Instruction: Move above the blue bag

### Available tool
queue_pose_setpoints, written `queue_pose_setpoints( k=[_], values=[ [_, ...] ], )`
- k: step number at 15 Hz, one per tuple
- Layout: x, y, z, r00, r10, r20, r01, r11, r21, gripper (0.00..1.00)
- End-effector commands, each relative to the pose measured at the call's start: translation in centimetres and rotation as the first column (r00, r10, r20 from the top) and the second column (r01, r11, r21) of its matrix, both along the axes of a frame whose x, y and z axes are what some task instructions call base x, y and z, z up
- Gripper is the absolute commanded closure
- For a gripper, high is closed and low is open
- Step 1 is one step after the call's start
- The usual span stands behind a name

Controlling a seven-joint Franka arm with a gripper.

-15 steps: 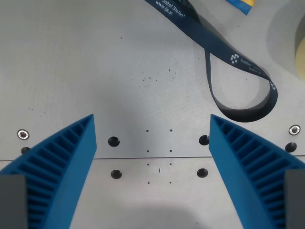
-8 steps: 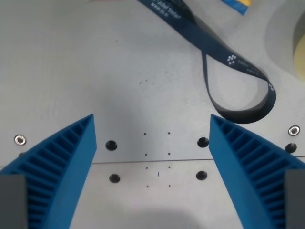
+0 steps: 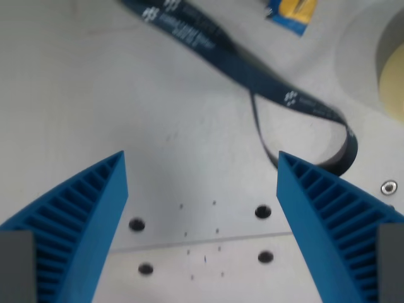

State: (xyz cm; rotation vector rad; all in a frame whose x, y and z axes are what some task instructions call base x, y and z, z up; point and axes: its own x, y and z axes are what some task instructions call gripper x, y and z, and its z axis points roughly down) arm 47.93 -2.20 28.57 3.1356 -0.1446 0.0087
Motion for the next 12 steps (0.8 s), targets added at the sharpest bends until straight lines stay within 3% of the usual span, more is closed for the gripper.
queue_pose_setpoints(
  k=[1, 12],
  values=[
    [1.5, -1.3, -1.0, 0.983, -0.183, -0.007, 0.183, 0.983, -0.006, 0.00],
    [5.2, -6.1, -6.3, 0.924, -0.382, -0.017, 0.382, 0.924, -0.006, 0.00]
  ],
)
